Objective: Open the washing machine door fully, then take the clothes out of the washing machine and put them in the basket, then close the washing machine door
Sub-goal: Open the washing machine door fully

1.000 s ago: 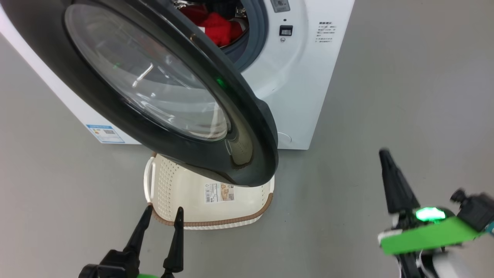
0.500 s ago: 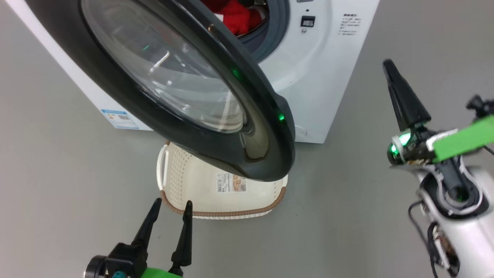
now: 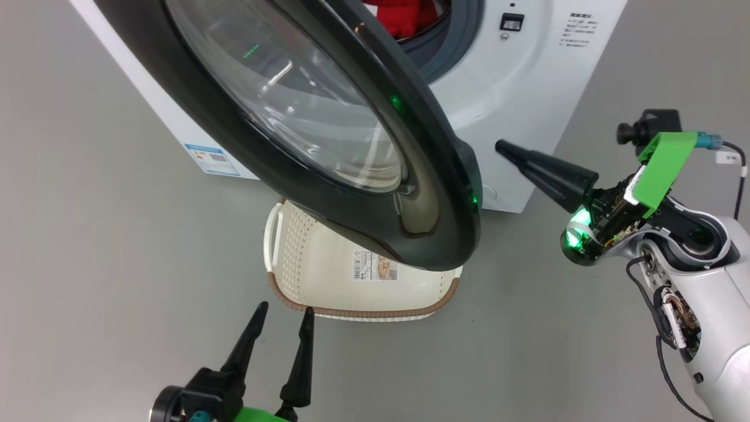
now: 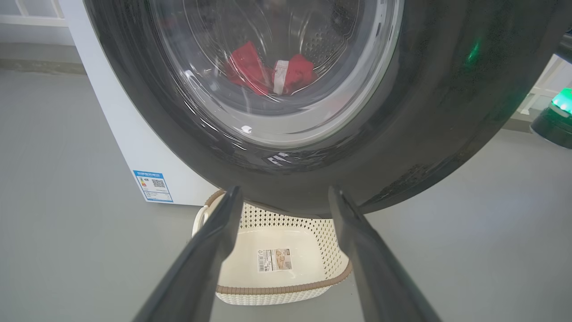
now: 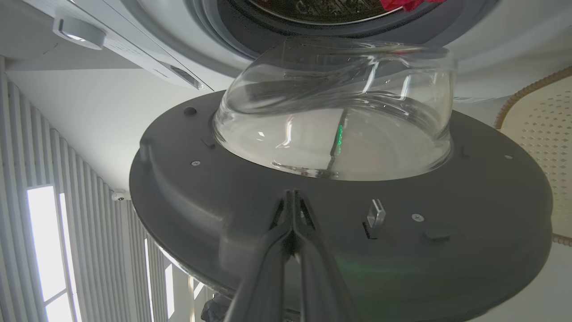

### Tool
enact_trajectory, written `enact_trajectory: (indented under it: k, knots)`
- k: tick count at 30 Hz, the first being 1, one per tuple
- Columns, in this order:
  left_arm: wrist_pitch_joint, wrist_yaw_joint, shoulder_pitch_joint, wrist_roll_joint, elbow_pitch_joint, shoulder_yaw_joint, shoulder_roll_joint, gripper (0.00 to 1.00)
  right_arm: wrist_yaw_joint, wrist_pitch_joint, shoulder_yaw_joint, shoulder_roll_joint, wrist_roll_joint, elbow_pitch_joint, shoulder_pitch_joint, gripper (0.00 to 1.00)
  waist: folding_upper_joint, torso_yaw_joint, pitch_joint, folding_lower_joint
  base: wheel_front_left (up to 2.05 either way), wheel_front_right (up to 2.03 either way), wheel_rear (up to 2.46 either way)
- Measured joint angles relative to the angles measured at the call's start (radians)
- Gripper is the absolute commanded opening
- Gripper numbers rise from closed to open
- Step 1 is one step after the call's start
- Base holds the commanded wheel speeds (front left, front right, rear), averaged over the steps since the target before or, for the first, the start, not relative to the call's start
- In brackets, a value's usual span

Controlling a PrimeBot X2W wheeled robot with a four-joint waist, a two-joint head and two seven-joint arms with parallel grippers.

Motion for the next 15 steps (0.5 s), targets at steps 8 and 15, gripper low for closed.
enact_trajectory:
  k: [8,15]
  knots:
    - [0.0,0.009,0.0,-0.015,0.0,-0.025,0.0,1.0,0.0,0.124,0.034,-0.001,0.012,0.067,-0.031,0.0,0.0,0.028,0.001,0.0,0.0,0.0,0.0]
    - [0.0,0.009,0.001,-0.022,0.005,-0.03,0.0,1.0,0.0,0.147,0.037,0.009,0.003,0.081,-0.03,0.0,0.0,0.046,-0.021,0.0,0.0,0.0,0.0]
